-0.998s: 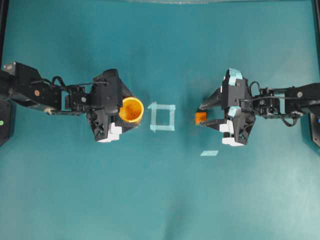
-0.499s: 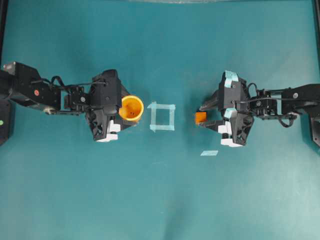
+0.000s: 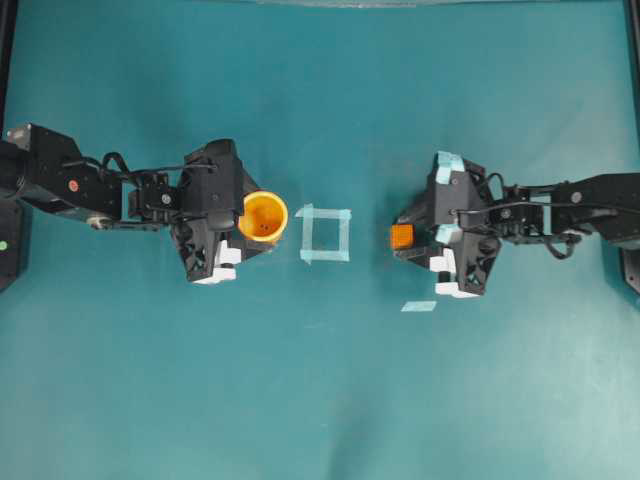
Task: Hold the block with right arm and the cup with left arm, then put the block into the cup.
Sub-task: 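Close left gripper on the cup and right gripper on the block, then lift the block with the right gripper and carry it over the cup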
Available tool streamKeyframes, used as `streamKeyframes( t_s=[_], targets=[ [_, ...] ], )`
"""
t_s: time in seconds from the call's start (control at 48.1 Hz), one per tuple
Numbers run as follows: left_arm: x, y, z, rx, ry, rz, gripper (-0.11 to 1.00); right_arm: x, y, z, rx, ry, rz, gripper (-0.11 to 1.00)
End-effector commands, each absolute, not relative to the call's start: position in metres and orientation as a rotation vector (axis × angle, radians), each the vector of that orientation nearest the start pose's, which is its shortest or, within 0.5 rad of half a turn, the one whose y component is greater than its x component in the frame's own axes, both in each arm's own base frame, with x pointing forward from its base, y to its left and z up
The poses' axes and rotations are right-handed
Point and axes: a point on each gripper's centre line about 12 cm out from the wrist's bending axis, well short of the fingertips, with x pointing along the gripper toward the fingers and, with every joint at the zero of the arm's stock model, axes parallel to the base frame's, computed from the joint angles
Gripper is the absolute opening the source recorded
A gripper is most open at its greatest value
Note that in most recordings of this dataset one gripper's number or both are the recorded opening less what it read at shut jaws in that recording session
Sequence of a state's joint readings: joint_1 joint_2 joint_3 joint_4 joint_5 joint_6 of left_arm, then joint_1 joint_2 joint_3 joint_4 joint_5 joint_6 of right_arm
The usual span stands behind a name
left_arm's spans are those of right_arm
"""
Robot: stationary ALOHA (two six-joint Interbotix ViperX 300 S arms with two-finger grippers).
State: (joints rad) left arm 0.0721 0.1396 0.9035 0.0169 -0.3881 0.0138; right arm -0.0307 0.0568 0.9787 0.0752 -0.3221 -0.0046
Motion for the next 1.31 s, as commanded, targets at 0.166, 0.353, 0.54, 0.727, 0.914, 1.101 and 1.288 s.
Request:
streamKeyframes(
  t_s=[0.166, 0.353, 0.54, 0.727, 0.914, 1.101, 1.288],
  targets=[
    [0.347, 0.025, 0.102, 0.004, 0.603, 0.058, 0.64, 0.327, -0.012, 0.097, 0.063, 0.677, -0.071, 0.48],
    [0.345, 0.025, 0.105, 0.002, 0.596, 0.059, 0.64, 0.328, -0.012, 0.102, 0.062, 0.666, -0.071, 0.39],
    [0.344, 0.025, 0.107, -0.002, 0.591, 0.061, 0.64, 0.331, -0.012, 0.122, 0.063, 0.637, -0.067, 0.39],
    [0.344, 0.025, 0.107, -0.002, 0.589, 0.061, 0.64, 0.336, -0.011, 0.152, 0.063, 0.623, -0.057, 0.39],
    [0.345, 0.025, 0.107, -0.001, 0.589, 0.06, 0.64, 0.343, -0.01, 0.192, 0.038, 0.607, -0.038, 0.39],
    [0.346, 0.023, 0.109, 0.001, 0.583, 0.055, 0.64, 0.352, -0.01, 0.211, 0.024, 0.596, -0.031, 0.39],
    [0.348, 0.022, 0.11, 0.002, 0.579, 0.05, 0.64, 0.359, -0.011, 0.215, 0.013, 0.584, -0.031, 0.39]
  ],
)
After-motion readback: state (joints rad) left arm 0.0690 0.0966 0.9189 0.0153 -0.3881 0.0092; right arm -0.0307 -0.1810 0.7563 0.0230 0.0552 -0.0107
